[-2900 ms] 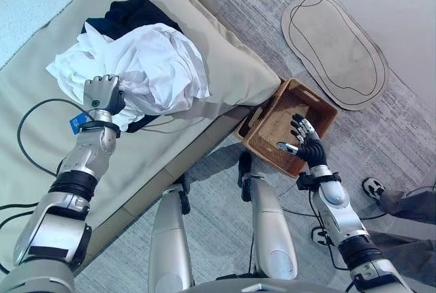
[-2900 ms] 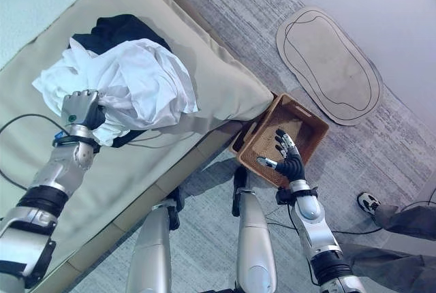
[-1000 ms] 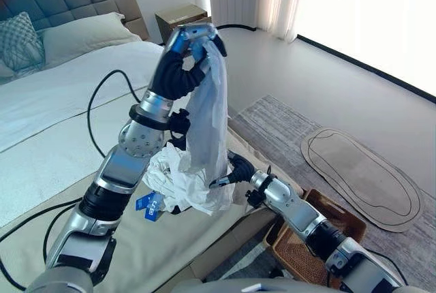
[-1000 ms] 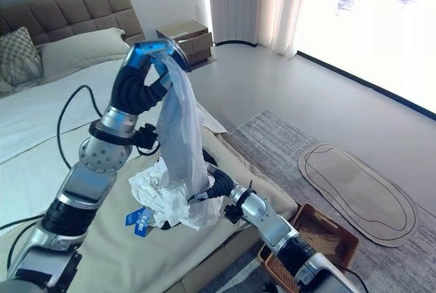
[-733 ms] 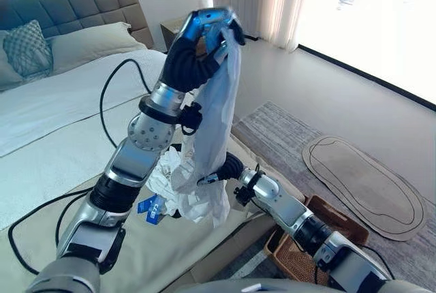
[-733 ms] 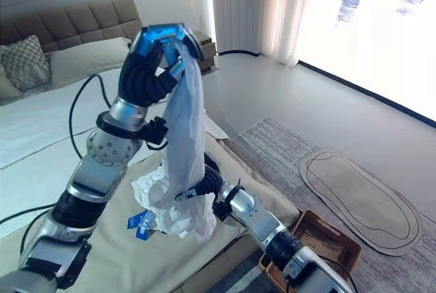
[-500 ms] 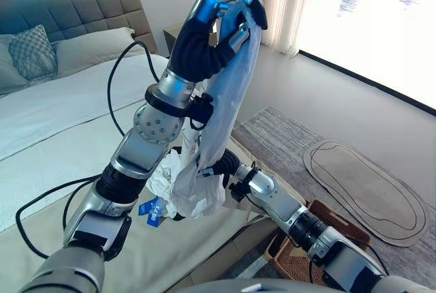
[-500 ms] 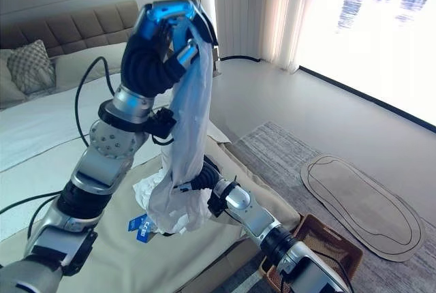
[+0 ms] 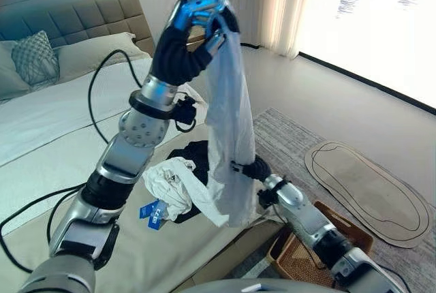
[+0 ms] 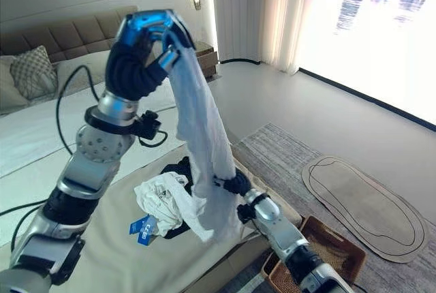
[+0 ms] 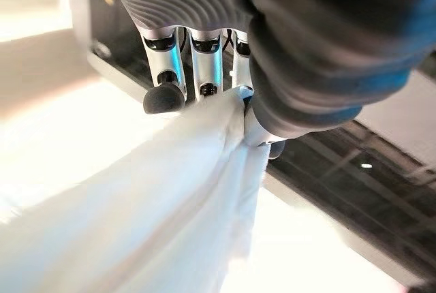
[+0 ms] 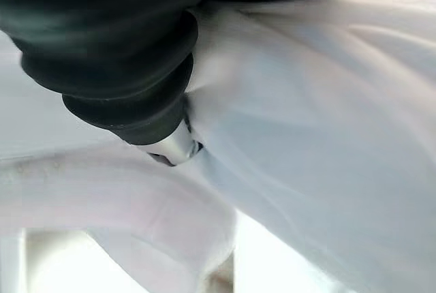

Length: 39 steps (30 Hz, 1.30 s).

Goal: Pick up clothes into the bucket

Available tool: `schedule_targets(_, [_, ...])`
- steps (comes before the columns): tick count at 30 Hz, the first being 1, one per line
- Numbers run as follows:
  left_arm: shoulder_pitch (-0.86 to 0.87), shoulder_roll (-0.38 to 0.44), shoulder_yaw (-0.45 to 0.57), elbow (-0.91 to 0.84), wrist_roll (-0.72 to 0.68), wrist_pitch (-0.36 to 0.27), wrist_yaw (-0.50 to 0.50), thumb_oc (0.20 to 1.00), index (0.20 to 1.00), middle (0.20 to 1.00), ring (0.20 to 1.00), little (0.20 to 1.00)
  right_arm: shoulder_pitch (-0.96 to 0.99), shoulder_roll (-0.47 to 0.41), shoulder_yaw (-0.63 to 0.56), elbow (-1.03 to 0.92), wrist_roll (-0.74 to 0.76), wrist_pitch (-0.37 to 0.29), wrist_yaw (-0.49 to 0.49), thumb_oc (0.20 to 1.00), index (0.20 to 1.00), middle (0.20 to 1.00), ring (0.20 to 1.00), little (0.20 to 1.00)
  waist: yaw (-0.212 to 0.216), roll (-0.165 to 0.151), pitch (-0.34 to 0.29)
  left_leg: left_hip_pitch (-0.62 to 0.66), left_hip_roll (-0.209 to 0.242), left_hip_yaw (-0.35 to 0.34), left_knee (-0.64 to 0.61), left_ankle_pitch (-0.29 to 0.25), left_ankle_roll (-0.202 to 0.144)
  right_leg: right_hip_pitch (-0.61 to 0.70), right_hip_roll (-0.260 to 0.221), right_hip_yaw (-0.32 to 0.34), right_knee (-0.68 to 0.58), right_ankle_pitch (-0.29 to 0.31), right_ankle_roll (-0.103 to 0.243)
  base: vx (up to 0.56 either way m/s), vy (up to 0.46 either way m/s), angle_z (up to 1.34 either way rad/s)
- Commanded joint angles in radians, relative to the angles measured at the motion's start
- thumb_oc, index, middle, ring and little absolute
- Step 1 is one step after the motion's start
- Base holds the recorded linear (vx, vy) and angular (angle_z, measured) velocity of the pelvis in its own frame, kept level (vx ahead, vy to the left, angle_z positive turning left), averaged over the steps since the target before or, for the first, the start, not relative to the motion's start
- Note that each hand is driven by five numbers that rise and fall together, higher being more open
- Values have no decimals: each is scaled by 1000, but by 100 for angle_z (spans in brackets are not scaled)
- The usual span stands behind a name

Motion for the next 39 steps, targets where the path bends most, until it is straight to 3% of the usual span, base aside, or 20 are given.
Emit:
schedule_targets(1, [-11, 48, 140, 62, 13, -45, 80, 200, 200, 200, 200, 200, 5, -6, -95, -81, 86, -88, -30, 200, 200, 200, 200, 200, -4, -70, -9, -26, 9, 14, 5, -10, 2, -34, -43, 18, 25, 31, 41, 11, -6, -4])
schedule_targets(3, [107, 35, 205, 111, 25, -42, 88, 200, 200, 200, 200, 200, 51, -27, -217, -164, 125, -118, -52, 200, 200, 200, 200, 200, -13, -73, -7, -22, 11, 17, 3, -12, 2, -36, -41, 21, 25, 31, 41, 0, 0, 0])
schedule_targets(6, [207, 9, 237, 150, 51, -32, 87, 200, 200, 200, 200, 200, 68, -25, -305, -224, 162, -148, -77, 200, 200, 200, 200, 200, -19, -76, -9, -20, 12, 21, 2, -14, 2, -37, -38, 27, 24, 31, 40, 1, 2, -1])
schedule_targets(15, [401, -88, 242, 236, 13, -28, 12, 200, 200, 200, 200, 200, 81, -54, -484, -346, 141, -190, -146, 200, 200, 200, 200, 200, -26, -88, -9, -22, 14, 25, -3, -14, 1, -47, -34, 37, 25, 31, 36, -3, 1, -2])
schedule_targets(16, [416, -95, 234, 248, -3, -30, -9, 470, 470, 470, 470, 470, 79, -58, -503, -353, 137, -195, -155, 200, 200, 200, 200, 200, -26, -88, -10, -24, 13, 25, -5, -12, 2, -50, -33, 38, 26, 31, 36, -9, 2, -5])
schedule_targets(17, [431, -104, 224, 259, -19, -27, -28, 947, 947, 947, 947, 947, 76, -62, -526, -365, 132, -198, -165, 200, 200, 200, 200, 200, -27, -89, -9, -26, 12, 25, -5, -12, 2, -52, -32, 39, 27, 31, 36, -11, 2, -3])
schedule_targets(18, [449, -112, 202, 279, -37, -22, -55, 1000, 1000, 1000, 1000, 1000, 75, -73, -552, -370, 129, -203, -175, 200, 200, 200, 200, 200, -29, -89, -7, -29, 12, 25, -5, -11, 3, -56, -32, 41, 28, 32, 36, 0, 0, 0])
schedule_targets(28, [605, -164, 171, 342, -160, -16, -183, 1000, 1000, 1000, 1000, 1000, 95, -152, -706, -389, 91, -218, -235, 200, 200, 200, 200, 200, -40, -99, 8, -39, 13, 35, 2, -15, 11, -76, -28, 59, 36, 34, 37, 0, -5, -4])
schedule_targets(39, [748, -176, 308, 285, -347, -41, -249, 1000, 1000, 1000, 1000, 1000, 162, -224, -801, -256, 62, -209, -265, 200, 200, 200, 200, 200, -43, -90, 49, -52, 6, 50, 21, -26, 27, -108, -39, 75, 81, 24, 43, 6, -2, -7])
